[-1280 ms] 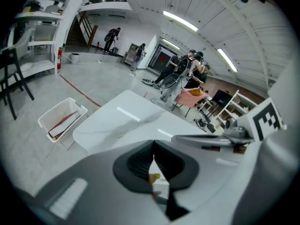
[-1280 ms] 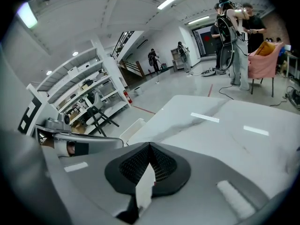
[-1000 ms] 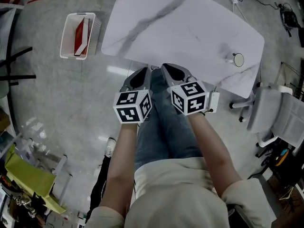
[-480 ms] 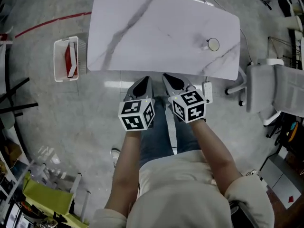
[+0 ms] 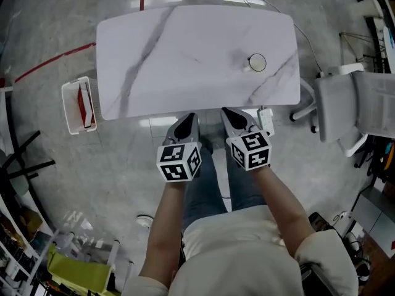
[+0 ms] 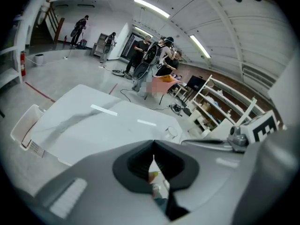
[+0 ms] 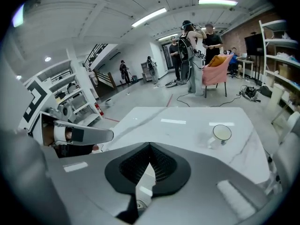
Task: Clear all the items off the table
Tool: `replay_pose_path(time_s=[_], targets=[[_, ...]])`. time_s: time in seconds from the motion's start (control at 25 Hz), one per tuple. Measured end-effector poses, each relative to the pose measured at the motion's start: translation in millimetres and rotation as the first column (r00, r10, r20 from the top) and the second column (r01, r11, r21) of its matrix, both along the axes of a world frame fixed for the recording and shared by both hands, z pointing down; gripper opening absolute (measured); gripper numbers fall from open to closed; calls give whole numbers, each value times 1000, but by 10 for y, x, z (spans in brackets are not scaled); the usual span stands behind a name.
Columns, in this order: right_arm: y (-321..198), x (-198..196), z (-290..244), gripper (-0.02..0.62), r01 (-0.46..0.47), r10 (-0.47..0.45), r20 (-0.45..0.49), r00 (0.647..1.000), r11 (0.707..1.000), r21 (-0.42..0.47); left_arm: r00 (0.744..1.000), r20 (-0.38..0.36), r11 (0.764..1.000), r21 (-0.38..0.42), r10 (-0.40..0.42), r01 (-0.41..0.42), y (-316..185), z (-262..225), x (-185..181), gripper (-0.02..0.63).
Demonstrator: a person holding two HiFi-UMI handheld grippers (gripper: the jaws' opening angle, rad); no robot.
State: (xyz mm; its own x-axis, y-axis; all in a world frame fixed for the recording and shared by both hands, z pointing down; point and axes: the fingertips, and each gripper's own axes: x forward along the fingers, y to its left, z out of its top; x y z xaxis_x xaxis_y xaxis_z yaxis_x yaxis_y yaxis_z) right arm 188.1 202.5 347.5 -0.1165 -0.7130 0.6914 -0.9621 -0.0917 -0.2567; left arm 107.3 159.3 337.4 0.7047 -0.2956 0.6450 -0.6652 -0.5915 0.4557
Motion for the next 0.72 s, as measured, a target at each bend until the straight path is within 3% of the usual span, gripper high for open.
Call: replay_pose_path(time_s=[0.24,0.72], targets=[[142,733,210,-2,-57,57,-27,998,998,16,1000,29,1000,9,12,-12,81,284,535,9],[323,1847,854,19,-30,29,-53,998,999,-16,997,66,999,-3,-42,42,270,825,1509,9]])
